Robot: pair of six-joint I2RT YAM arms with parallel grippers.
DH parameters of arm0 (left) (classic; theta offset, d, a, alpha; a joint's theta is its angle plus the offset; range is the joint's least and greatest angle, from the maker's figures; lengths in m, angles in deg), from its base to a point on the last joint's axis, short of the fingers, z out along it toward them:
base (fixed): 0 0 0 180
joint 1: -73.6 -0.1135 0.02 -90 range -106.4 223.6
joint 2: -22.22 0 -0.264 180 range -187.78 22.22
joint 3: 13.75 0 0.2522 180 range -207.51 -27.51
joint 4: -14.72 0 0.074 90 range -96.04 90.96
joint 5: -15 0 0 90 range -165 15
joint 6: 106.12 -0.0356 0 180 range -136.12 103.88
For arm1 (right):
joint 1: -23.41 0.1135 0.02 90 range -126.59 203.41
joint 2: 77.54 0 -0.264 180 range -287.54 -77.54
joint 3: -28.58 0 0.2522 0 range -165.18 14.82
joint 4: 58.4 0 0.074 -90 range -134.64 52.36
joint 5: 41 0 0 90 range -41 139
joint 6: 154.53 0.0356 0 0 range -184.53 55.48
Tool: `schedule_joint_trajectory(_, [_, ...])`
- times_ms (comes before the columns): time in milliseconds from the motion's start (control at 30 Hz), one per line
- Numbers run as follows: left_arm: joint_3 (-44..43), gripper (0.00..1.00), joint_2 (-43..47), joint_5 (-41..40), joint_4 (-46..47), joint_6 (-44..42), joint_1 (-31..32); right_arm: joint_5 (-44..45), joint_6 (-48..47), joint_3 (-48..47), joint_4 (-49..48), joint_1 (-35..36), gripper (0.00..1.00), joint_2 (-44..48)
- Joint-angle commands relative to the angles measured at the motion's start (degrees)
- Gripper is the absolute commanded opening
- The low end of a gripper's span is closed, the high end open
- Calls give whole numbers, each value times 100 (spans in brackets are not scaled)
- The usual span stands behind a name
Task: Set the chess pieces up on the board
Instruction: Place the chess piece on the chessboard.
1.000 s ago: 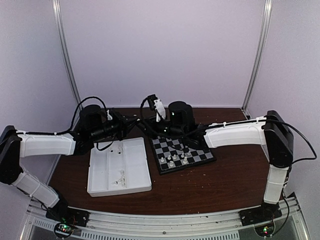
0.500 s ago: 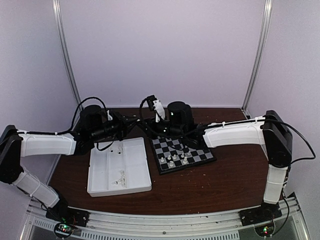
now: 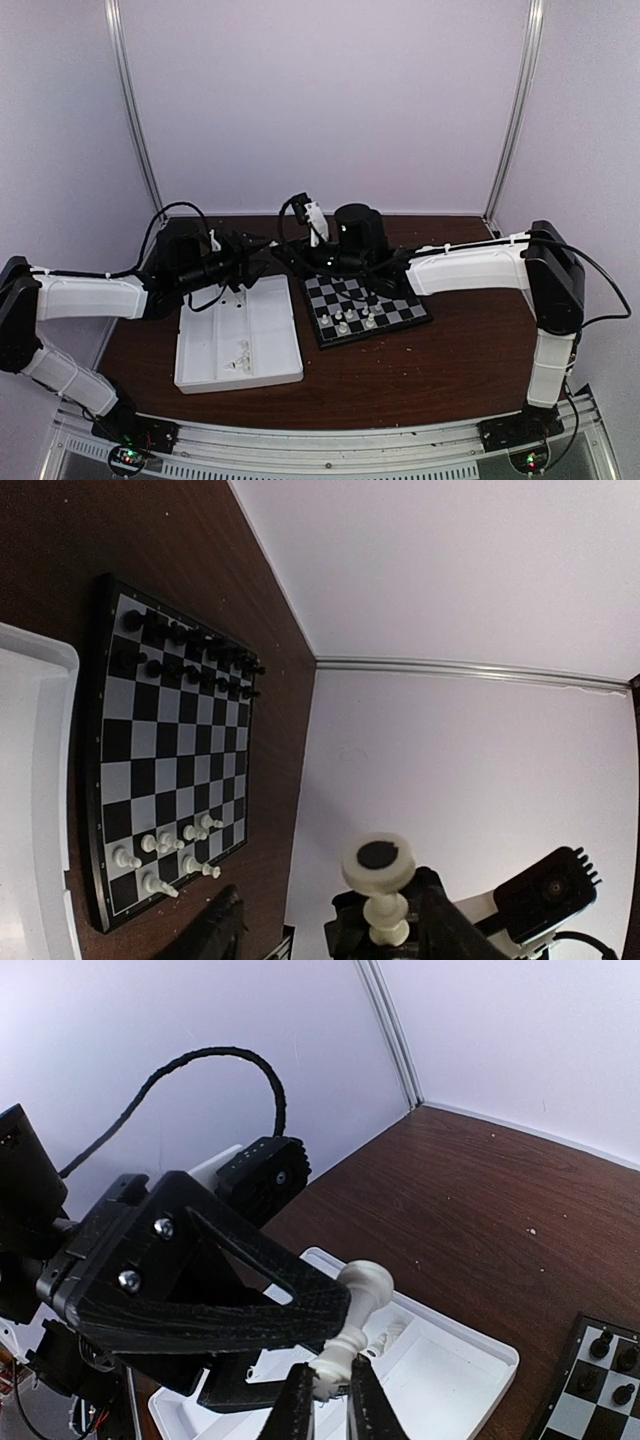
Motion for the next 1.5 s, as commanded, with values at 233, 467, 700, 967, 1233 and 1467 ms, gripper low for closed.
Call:
schedule_joint_trajectory(233, [-231,82,554,750,-883,-1293,-682,-707,7,447,378,-34,4,346])
schedule_joint_trajectory(467, [-1204,79,788,1556,-3235,-4993,-1015,-1371,-302,397,1491,-34,4,712])
schedule_joint_trajectory(700, [-1142,72,1044,2480,-4683,-9040,-945,-1912,-567,33,2802,-30,4,953])
schedule_joint_trajectory(967, [-597,73,1646,2679,-4351,-11105,-646,-2230,-520,-209,3381,-4,5,1104])
schedule_joint_trajectory(1233, [-806,72,1381,1742,-4951,-12212,148,-2601,-533,-469,3648,88,5,1009])
schedule_joint_trajectory(1467, [-854,69,1172,1709,-4676,-12231,201,-2770,-515,-507,3636,145,5,951])
